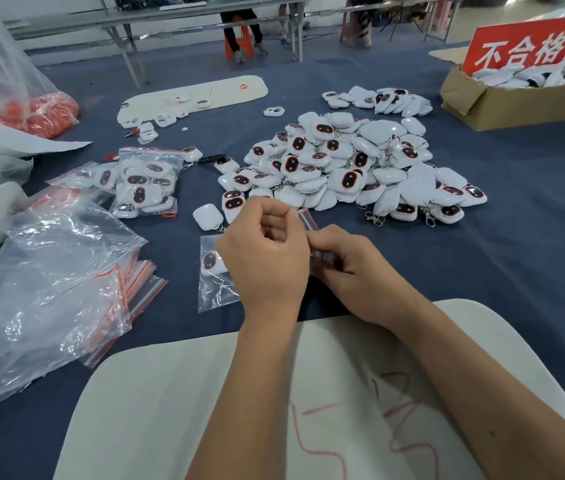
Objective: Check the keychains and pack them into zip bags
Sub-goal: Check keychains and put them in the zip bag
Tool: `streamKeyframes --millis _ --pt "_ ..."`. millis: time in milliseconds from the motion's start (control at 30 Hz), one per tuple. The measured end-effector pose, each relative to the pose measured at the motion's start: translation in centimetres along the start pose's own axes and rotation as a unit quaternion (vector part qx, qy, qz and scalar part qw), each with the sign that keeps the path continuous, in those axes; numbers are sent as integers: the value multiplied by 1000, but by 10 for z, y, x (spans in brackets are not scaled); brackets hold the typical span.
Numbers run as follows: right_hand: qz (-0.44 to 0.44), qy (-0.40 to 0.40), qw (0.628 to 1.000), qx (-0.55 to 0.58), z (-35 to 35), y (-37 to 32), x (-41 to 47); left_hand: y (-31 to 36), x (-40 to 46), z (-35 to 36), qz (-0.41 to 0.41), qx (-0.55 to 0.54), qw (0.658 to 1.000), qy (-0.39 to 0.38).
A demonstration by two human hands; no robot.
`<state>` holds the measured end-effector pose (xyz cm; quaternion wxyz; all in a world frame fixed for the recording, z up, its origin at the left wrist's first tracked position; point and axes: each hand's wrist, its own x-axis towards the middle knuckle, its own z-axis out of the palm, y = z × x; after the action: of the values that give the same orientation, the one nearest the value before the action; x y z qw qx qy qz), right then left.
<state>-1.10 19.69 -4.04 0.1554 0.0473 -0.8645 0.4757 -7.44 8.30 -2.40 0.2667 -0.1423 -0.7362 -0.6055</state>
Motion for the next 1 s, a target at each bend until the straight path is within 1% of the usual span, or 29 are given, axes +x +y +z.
streamKeyframes --millis 33,100,133,167,200,267,300,333,367,433,500,533,567,600,667,733,767,800,933,1000 --pt "2 21 1000 -5 1 1 0 -1 1 -1 -5 -1 1000 4" --pt "10 110 994 -28 2 2 0 -2 1 -1 -13 -6 1000 7" --pt "18 134 990 -44 2 2 0 -3 0 0 -15 -7 1000 6" --pt "28 126 990 -63 1 1 0 -3 0 1 -17 -8 1000 3" --pt "38 87 993 -76 1 0 -1 -3 -1 2 -18 -9 1000 -2" --pt "47 -1 997 -67 0 -2 -1 -4 -2 3 -19 -7 1000 -13" --pt "46 -16 997 -54 0 -4 -1 -4 -2 3 -19 -5 1000 -18" --pt "45 -2 998 -43 0 -6 0 -4 -2 4 -19 -5 1000 -23" --pt "49 38 997 -35 0 -6 0 -4 -2 4 -20 -6 999 -31" --pt "70 153 985 -31 -1 -3 1 -3 -3 5 -15 -14 999 -51" --pt "97 245 962 -77 -5 0 5 -1 -6 8 -15 -34 996 -80" --pt "106 268 949 -125 -8 4 8 0 -7 9 -18 -44 993 -104" --pt "108 268 939 -185 -11 7 13 0 -10 11 -24 -48 990 -133" --pt "104 247 931 -247 -13 12 18 -2 -11 12 -33 -43 985 -165" --pt "105 159 920 -341 -18 19 31 -7 -13 15 -46 -5 972 -231" --pt "124 68 911 -387 -18 23 42 -12 -13 16 -36 34 960 -277" --pt "132 44 908 -396 -18 25 45 -14 -12 16 -30 41 956 -288" --pt "133 43 908 -395 -17 27 46 -15 -11 15 -26 46 955 -292" --pt "101 140 930 -324 -18 30 37 -22 -3 11 -25 71 962 -262" --pt "97 163 931 -312 -20 29 34 -23 -2 10 -32 71 967 -241"
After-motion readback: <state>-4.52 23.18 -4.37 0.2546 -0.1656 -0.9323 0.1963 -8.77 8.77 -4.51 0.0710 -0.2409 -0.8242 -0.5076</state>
